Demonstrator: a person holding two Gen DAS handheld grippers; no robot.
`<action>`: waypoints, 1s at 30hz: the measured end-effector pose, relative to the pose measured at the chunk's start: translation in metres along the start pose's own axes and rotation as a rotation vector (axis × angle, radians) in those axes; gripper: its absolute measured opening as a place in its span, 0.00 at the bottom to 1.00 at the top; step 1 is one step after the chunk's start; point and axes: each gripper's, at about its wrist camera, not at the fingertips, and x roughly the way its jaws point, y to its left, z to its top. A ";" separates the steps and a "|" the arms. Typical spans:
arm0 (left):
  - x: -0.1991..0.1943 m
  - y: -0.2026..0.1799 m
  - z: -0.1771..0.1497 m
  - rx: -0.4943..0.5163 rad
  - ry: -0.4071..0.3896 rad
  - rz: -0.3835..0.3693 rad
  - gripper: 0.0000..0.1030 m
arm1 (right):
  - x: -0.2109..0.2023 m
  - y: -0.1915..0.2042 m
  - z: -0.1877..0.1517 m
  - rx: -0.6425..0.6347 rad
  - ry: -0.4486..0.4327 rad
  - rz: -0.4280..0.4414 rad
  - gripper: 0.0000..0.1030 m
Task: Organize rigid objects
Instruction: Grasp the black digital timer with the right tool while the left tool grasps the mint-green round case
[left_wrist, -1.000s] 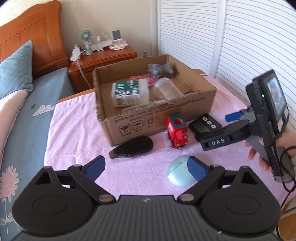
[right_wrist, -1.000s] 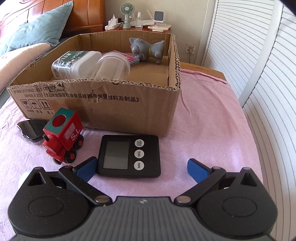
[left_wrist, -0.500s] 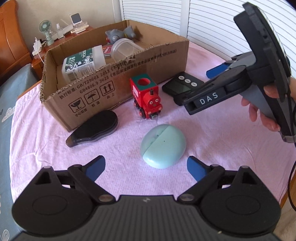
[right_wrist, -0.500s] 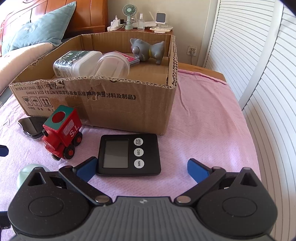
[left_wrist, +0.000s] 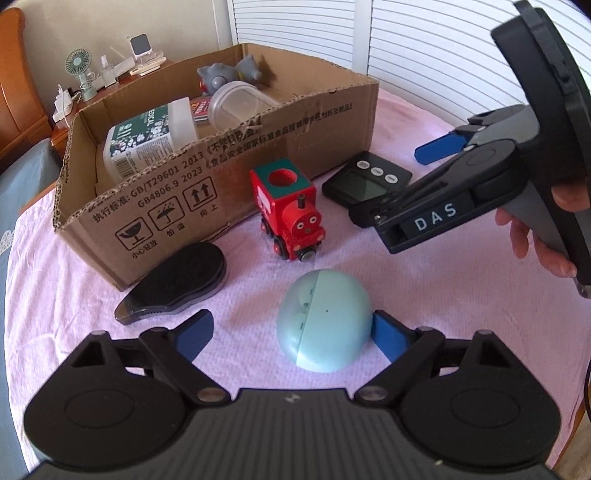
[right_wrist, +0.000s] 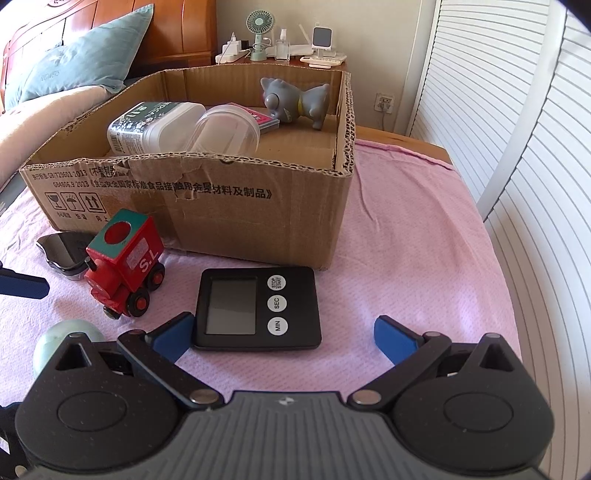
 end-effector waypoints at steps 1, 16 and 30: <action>-0.001 -0.002 0.001 0.007 -0.006 -0.010 0.77 | 0.000 0.000 0.000 0.000 0.000 0.000 1.00; -0.016 -0.003 -0.009 -0.155 0.028 0.146 0.51 | -0.002 0.003 -0.004 0.002 -0.030 -0.004 1.00; -0.020 0.012 -0.021 -0.277 0.009 0.116 0.52 | 0.003 0.019 0.004 -0.021 -0.060 0.031 0.89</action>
